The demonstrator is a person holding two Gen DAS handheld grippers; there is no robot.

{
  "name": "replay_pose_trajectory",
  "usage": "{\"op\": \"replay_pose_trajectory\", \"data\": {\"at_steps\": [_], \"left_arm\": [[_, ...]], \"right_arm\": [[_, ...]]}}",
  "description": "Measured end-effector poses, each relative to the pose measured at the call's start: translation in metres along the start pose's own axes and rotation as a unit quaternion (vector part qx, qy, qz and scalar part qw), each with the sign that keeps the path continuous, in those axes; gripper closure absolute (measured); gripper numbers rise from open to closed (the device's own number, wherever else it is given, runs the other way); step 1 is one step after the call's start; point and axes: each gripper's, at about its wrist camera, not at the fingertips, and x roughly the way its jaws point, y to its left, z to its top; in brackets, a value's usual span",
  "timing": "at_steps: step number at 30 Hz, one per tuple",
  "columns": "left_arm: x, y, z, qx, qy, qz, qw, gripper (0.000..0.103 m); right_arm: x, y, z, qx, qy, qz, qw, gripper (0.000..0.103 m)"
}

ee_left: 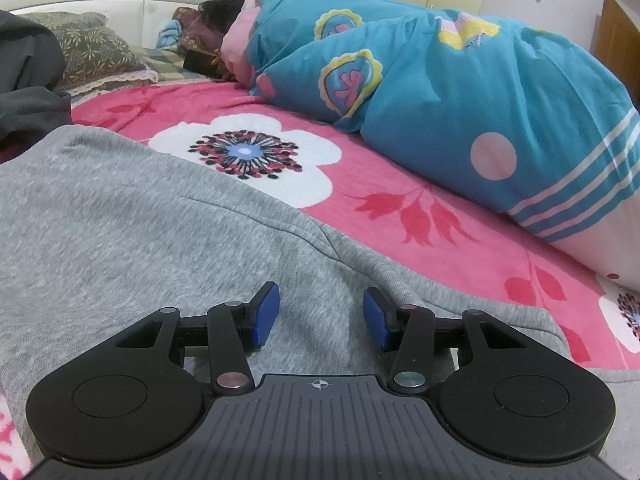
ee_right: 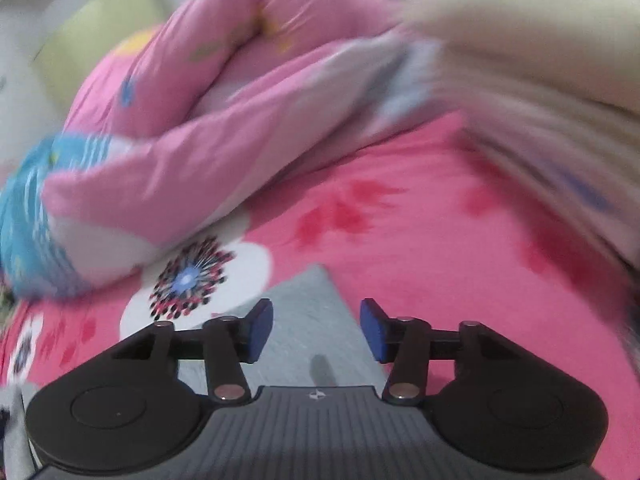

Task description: Fold clothes

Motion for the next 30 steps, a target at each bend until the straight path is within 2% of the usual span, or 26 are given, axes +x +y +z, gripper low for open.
{"op": "replay_pose_trajectory", "data": {"at_steps": [2, 7, 11, 12, 13, 15, 17, 24, 26, 30], "left_arm": [[0.0, 0.0, 0.0, 0.001, 0.0, 0.001, 1.0, 0.056], [0.001, -0.003, -0.001, 0.009, -0.001, 0.006, 0.9999, 0.056], [0.001, -0.003, -0.001, 0.01, -0.002, 0.006, 0.9999, 0.056], [0.001, -0.003, -0.001, 0.01, -0.002, 0.007, 0.9999, 0.056], [0.001, -0.003, -0.001, 0.01, -0.002, 0.007, 0.9999, 0.056], [0.001, -0.003, -0.001, 0.011, -0.002, 0.007, 0.9999, 0.056], [0.001, -0.003, -0.001, 0.011, -0.003, 0.007, 0.9999, 0.056], [0.001, -0.003, -0.001, 0.01, -0.003, 0.005, 0.9999, 0.056], [0.001, -0.003, -0.001, 0.011, -0.003, 0.005, 0.9999, 0.056], [0.001, -0.003, -0.002, 0.014, -0.003, 0.007, 0.9999, 0.056]], "right_arm": [[0.027, 0.004, 0.011, -0.016, 0.018, -0.001, 1.0, 0.042], [0.072, -0.004, 0.022, -0.014, 0.061, 0.003, 0.998, 0.042], [0.077, 0.002, 0.017, -0.026, 0.069, 0.034, 0.997, 0.041], [0.078, 0.007, 0.015, -0.041, 0.068, 0.031, 0.996, 0.043], [0.078, 0.01, 0.014, -0.051, 0.066, 0.025, 0.996, 0.051], [0.077, 0.016, 0.011, -0.07, 0.062, 0.014, 0.995, 0.081], [0.072, 0.023, 0.009, -0.088, 0.048, 0.008, 0.995, 0.093], [0.049, 0.036, 0.008, -0.125, -0.038, -0.031, 0.991, 0.097], [0.049, 0.03, 0.009, -0.12, -0.052, -0.045, 0.99, 0.097], [0.065, 0.02, 0.003, -0.121, -0.045, -0.068, 0.989, 0.097]]}}
